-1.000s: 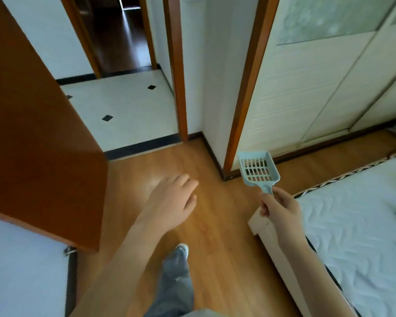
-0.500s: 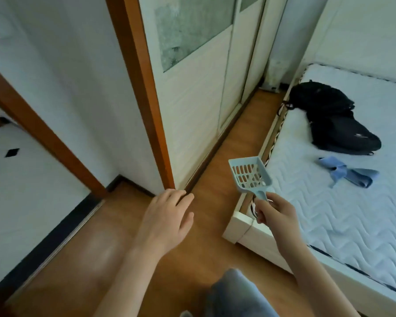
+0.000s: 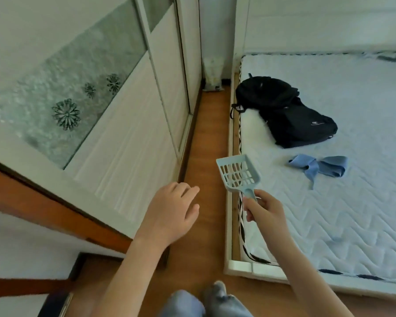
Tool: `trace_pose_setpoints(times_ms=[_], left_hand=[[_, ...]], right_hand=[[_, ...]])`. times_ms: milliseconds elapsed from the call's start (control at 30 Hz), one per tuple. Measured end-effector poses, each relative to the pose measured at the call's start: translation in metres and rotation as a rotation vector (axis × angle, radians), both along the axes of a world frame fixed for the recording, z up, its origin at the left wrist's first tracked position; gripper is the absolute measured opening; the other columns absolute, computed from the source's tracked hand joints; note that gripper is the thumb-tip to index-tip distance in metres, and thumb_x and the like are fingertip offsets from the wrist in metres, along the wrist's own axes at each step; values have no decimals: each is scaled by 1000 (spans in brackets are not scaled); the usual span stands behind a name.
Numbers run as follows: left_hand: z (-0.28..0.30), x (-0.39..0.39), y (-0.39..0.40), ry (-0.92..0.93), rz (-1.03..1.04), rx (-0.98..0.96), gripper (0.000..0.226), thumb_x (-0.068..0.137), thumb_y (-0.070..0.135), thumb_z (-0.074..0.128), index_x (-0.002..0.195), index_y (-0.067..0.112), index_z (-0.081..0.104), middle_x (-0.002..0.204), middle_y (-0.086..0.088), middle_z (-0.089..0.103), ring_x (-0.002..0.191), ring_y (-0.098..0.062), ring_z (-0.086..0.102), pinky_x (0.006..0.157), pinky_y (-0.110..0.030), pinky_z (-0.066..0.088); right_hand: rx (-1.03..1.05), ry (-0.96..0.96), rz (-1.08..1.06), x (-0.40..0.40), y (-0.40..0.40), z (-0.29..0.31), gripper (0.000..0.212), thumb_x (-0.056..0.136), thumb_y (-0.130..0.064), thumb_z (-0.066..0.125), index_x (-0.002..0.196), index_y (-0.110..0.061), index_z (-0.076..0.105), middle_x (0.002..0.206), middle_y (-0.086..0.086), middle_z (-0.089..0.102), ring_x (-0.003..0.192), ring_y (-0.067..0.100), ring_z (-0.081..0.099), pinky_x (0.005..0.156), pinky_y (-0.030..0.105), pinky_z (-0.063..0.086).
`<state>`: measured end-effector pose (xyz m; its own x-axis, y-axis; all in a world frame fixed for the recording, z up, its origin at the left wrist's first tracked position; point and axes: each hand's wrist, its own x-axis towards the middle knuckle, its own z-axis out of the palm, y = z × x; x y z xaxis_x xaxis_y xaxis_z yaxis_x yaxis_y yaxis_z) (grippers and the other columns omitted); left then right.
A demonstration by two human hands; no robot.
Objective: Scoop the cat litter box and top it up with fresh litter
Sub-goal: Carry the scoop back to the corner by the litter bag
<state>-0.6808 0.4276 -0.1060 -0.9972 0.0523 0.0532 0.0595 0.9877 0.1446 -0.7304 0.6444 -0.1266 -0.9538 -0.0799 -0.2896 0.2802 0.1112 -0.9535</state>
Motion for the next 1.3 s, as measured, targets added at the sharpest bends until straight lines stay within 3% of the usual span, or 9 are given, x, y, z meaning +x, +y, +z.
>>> trace_pose_setpoints(times_ms=[433,567,733,833,967,1100,1200,1300], left_hand=[[-18,-261,-40,-42,-230,37,50,92,42,36,132,21,58,122,2,63,112,-17,57,92,-32,49],[-26,-358,-80,-10,-255,7,52,92,44,31,131,21,59,116,4,64,102,-14,58,81,-29,51],[-15,-470,-127,46,-249,33,53,91,44,31,123,18,63,107,2,66,93,-16,60,71,-32,53],[-10,-531,-148,50,-251,30,52,90,43,31,121,17,64,106,1,66,92,-17,60,68,-32,53],[-20,-596,-164,3,-234,39,47,93,42,37,127,20,60,115,2,64,101,-17,58,77,-31,53],[-42,-670,-176,-52,-228,63,46,97,39,43,139,22,51,133,1,57,122,-18,51,100,-34,43],[-46,-734,-182,-39,-204,39,53,95,43,34,145,27,43,147,-1,47,138,-24,39,114,-42,29],[-37,-798,-183,-59,-199,22,56,96,47,25,149,32,34,156,1,34,146,-25,25,119,-48,21]], right_hand=[[14,-12,-206,-209,-59,-13,15,93,-17,59,107,-20,64,76,2,66,59,6,55,61,22,50],[-17,7,-222,-300,-98,-15,11,93,-15,58,100,-20,66,73,4,65,56,6,52,60,25,47],[-30,37,-221,-409,-140,4,10,93,-11,57,87,-14,64,58,-8,54,53,7,47,58,25,44],[-16,57,-217,-465,-160,11,8,93,-11,57,93,-11,65,58,-7,55,53,6,47,58,26,44],[0,39,-211,-539,-177,10,12,93,-8,56,98,-11,66,59,-2,55,53,6,47,55,24,44],[8,4,-206,-628,-189,-7,13,93,-8,56,100,-11,66,62,-1,57,53,6,48,57,25,44],[29,-14,-177,-707,-195,-22,16,93,-14,59,107,-14,66,65,-4,61,55,5,51,60,26,46],[30,-7,-145,-787,-200,-22,19,93,-14,58,110,-10,65,63,-5,59,54,4,51,57,21,47]])
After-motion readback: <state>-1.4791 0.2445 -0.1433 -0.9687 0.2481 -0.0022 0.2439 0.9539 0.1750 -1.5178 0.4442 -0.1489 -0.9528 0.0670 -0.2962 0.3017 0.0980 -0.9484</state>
